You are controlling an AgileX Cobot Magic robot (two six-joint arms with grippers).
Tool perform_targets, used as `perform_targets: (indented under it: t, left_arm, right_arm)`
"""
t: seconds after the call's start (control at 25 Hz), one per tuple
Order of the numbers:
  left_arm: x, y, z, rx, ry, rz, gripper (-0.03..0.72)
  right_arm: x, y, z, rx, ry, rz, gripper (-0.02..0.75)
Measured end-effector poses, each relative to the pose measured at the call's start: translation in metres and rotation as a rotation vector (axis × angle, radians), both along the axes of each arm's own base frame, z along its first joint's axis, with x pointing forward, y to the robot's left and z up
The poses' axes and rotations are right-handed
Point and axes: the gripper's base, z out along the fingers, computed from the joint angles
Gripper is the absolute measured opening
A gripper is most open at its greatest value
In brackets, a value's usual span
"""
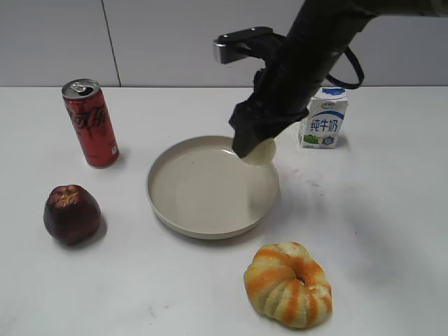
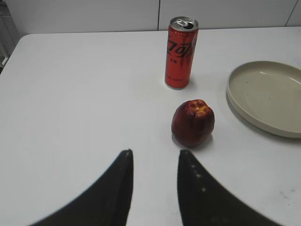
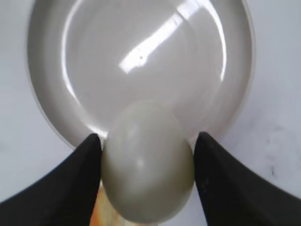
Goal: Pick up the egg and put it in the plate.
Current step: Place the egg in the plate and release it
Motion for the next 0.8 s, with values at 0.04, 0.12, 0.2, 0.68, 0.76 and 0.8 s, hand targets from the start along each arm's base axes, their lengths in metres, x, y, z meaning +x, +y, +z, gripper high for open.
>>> perform_targets:
  t: [0.04,0.12,0.2,0.68,0.76,0.8]
  left_arm:
    - [0.0,0.0,0.0,0.0,0.0,0.0,0.238]
    - [0.0,0.0,0.0,0.0,0.0,0.0,0.238]
    - [0.0,0.0,0.0,0.0,0.0,0.0,0.238]
    - [0.0,0.0,0.0,0.0,0.0,0.0,0.236]
    - [0.0,0.0,0.0,0.0,0.0,0.0,0.236]
    - [0.0,0.0,0.0,0.0,0.0,0.0,0.236]
  right_arm:
    - [-0.001,0.008,-0.001,0.015,-0.027,0.011,0.439]
    - [-0.001,0.022,-0.007,0.038,-0.073,0.021,0.439]
    - [0.001,0.034,-0.017,0.056,-0.113,0.023,0.439]
    - [0.005,0.041,-0.067,-0.005,-0.032,0.02,0.592]
    - [0.005,0.041,-0.066,-0.006,-0.032,0.01,0.644]
    - [0.006,0.041,-0.066,-0.007,-0.034,0.006,0.65]
